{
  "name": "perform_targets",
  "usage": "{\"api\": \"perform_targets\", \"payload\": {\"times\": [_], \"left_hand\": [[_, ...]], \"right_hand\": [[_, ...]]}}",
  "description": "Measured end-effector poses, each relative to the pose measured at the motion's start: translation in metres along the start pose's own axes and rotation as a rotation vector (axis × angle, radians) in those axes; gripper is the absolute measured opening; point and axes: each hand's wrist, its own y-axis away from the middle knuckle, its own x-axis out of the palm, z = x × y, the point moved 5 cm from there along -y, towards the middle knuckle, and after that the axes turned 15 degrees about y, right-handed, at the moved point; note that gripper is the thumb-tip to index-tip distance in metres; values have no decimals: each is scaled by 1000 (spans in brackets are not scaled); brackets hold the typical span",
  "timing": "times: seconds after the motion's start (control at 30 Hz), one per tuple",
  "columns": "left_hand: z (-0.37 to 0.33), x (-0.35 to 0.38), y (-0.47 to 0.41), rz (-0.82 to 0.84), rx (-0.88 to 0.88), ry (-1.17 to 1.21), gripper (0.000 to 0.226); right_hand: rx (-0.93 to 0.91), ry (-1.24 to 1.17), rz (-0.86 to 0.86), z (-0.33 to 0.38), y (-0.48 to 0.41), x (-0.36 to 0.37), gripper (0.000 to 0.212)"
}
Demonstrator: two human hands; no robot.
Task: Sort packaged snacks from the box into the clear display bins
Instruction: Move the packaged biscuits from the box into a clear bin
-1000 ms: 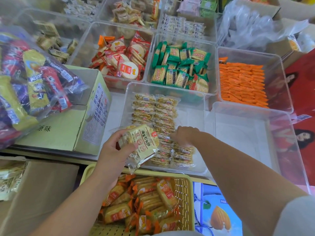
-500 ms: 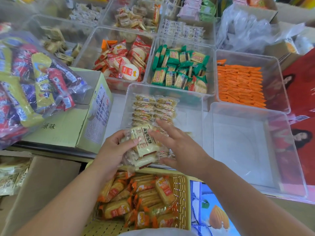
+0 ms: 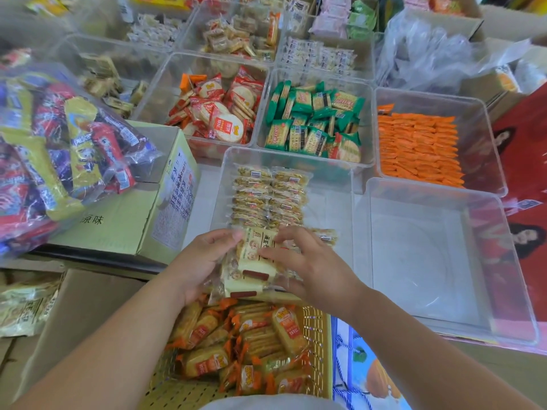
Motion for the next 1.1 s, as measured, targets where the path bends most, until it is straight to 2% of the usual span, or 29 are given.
{"api": "perform_targets", "payload": {"times": [0.1, 0.17, 0.23, 0.3, 0.4, 0.47, 0.57, 0.7, 0.8, 0.9, 1.0, 1.1], "left_hand": [[0, -1, 0, -24, 47, 18, 82], [0, -2, 0, -31, 62, 27, 81], [0, -5, 0, -44, 68, 46, 81], [0, -9, -2, -74, 87, 82, 58], [2, -15, -7, -85, 127, 125, 21], [3, -16, -8, -89, 152, 142, 21], [5, -18, -9, -95, 197, 144, 28], [8, -19, -10, -88, 216, 87, 23], [8, -18, -11, -89, 210, 74, 23], [7, -18, -10, -97, 216, 64, 24], [7, -18, -10, -93, 223, 44, 25], [9, -19, -10, -93, 219, 37, 30]], "right_hand": [[3, -18, -114, -1, -2, -9, 42], [34, -57, -143, -4, -2, -12, 40], [148, -172, -137, -13, 0, -15, 38], [329, -254, -142, -30, 3, -21, 37], [501, -139, -197, -67, 3, -35, 34], [522, -13, -172, -90, -1, -44, 31], [410, 214, -16, -109, -15, -45, 26], [268, 571, 367, -112, -37, -25, 22], [217, 696, 515, -109, -46, -4, 36], [215, 741, 623, -112, -51, 16, 32], [333, 631, 716, -123, -51, 38, 19], [385, 520, 795, -128, -50, 55, 18]]}}
